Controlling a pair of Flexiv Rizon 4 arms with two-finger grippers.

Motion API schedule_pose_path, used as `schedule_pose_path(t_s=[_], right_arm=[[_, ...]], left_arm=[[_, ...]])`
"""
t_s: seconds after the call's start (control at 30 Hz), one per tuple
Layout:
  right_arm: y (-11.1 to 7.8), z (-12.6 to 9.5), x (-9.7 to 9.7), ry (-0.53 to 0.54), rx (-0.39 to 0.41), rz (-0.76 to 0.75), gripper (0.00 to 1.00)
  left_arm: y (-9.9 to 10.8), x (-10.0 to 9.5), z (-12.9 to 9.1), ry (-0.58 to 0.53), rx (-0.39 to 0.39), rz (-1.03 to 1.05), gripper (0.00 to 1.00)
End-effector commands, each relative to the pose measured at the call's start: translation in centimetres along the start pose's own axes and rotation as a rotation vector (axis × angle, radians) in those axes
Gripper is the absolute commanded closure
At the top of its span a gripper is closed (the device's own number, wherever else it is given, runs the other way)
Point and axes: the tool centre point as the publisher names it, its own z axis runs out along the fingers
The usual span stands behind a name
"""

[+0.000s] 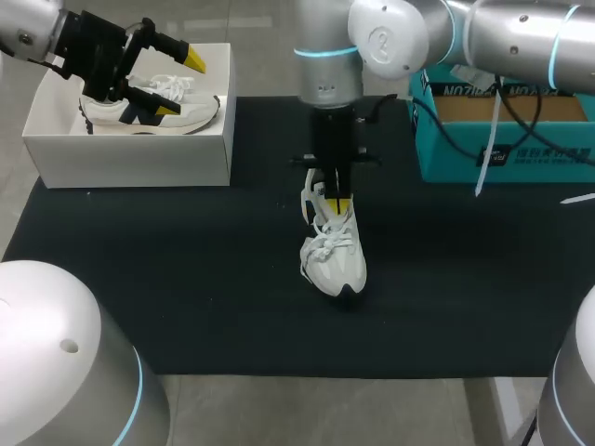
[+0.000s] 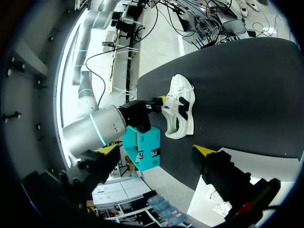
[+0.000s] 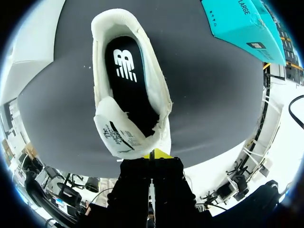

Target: Take the shoe out of the shoebox, open the shoe tongue, remove and reinsert the insole, then place the shoe into the shoebox

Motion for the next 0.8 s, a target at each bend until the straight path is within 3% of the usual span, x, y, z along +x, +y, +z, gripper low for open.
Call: schedule_pose_path(t_s=[0.03, 0.33, 0.6, 0.8], right_arm=[[1.1, 0.6, -0.4, 0.022, -0.01, -0.012, 1.0], [3.6, 1.6, -0.4, 0.024, -0.012, -0.028, 1.0], [2.8, 0.3, 0.8, -0.001, -0.04, -0.034, 1.0], [3.6, 1.2, 1.0, 0.016, -0.032, -0.045, 1.0]], left_arm=[[0.0, 0.0, 0.0, 0.002, 0.0, 0.0, 0.0], [0.0, 0.0, 0.0, 0.002, 0.0, 0.0, 0.0], [0.0, 0.0, 0.0, 0.002, 0.0, 0.0, 0.0], [0.0, 0.0, 0.0, 0.002, 0.0, 0.0, 0.0]])
